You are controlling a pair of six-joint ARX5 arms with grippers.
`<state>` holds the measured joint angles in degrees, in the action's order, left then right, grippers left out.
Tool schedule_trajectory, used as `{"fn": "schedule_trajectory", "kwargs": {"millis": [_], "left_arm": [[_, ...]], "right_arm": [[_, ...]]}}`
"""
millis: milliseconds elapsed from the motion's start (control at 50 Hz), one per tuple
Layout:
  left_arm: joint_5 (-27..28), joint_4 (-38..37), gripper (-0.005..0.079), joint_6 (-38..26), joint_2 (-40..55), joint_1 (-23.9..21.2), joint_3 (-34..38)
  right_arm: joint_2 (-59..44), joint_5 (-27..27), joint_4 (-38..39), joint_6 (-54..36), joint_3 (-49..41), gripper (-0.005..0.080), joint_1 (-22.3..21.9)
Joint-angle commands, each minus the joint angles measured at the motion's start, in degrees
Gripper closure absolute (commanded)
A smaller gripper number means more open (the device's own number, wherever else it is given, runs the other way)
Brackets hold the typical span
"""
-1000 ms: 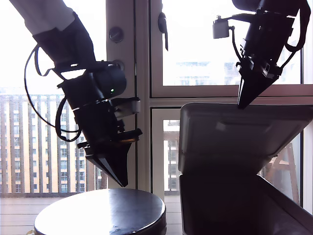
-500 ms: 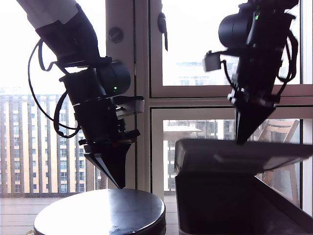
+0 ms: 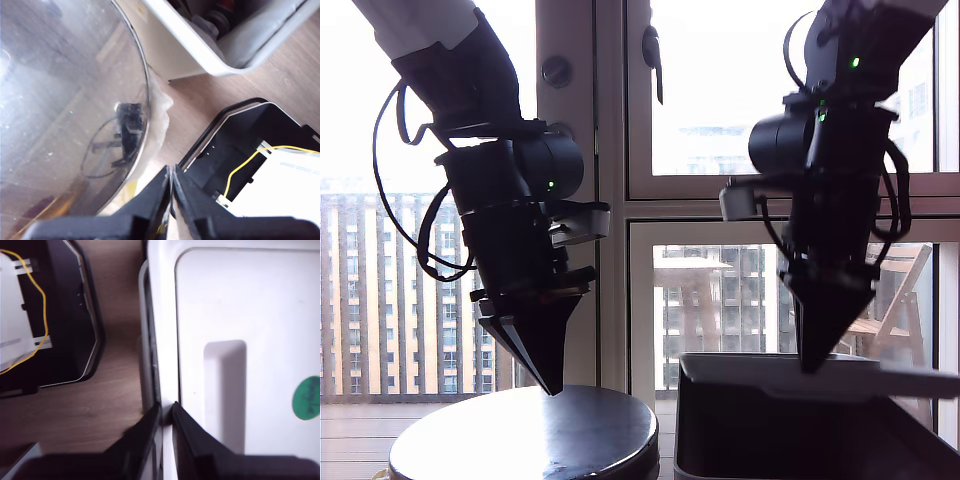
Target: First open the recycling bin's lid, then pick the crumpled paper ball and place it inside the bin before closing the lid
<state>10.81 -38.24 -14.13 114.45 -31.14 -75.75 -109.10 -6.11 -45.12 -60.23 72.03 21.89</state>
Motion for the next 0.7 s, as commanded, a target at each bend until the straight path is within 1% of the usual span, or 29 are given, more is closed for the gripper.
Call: {"fn": "schedule_trajectory", "kwargs": {"millis": [0, 40, 80, 180, 240, 300, 360, 400, 440, 500, 520, 540, 580, 680], "left_arm": [[0.1, 0.1, 0.0762, -0.5, -1.3, 0.0, 0.3], [0.1, 0.3, 0.0762, -0.5, -1.3, 0.0, 0.3], [0.1, 0.5, 0.0762, -0.5, -1.3, 0.0, 0.3], [0.1, 0.6, 0.0762, -0.5, -1.3, 0.0, 0.3], [0.1, 0.5, 0.0762, -0.5, -1.3, 0.0, 0.3], [0.1, 0.4, 0.0762, -0.5, -1.3, 0.0, 0.3], [0.1, 0.1, 0.0762, -0.5, -1.3, 0.0, 0.3], [0.1, -0.2, 0.0762, -0.5, -1.3, 0.0, 0.3], [0.1, -0.6, 0.0762, -0.5, -1.3, 0.0, 0.3], [0.1, -1.1, 0.0762, -0.5, -1.3, 0.0, 0.3], [0.1, -1.2, 0.0762, -0.5, -1.3, 0.0, 0.3], [0.1, -1.2, 0.0762, -0.5, -1.3, 0.0, 0.3], [0.1, -1.2, 0.0762, -0.5, -1.4, 0.0, 0.3], [0.1, -1.2, 0.0762, 0.0, -2.1, 0.0, 0.3]], "right_arm": [[-1.1, 0.0, 0.2, 0.5, 0.4, 0.0744, -0.2], [-1.3, 0.0, 0.2, 0.7, 0.4, 0.0716, -0.2], [-1.3, 0.0, 0.4, 0.7, 0.4, 0.0665, -0.1], [-1.3, 0.0, 0.6, 2.5, 0.4, 0.0491, 0.2], [-1.3, 0.0, 0.3, 3.1, 0.4, 0.0448, 0.2], [-1.3, 0.0, 0.1, 3.5, 0.4, 0.0445, 0.2], [-1.3, 0.0, -0.6, 4.4, 0.5, 0.0456, 0.2], [-1.3, 0.1, -1.3, 5.2, 0.5, 0.0480, 0.2], [-1.3, 0.3, -2.0, 6.5, 0.5, 0.0554, 0.2], [-1.3, 0.3, -3.4, 7.7, 0.5, 0.0752, 0.2], [-1.2, 0.2, -3.8, 8.0, 0.5, 0.0769, 0.2], [-1.2, 0.1, -4.2, 8.4, 0.5, 0.0752, 0.2], [-1.1, 0.0, -4.3, 10.3, 0.5, 0.0767, 0.2], [-0.5, 0.0, -2.2, 19.1, 0.5, 0.0765, 0.2]]}}
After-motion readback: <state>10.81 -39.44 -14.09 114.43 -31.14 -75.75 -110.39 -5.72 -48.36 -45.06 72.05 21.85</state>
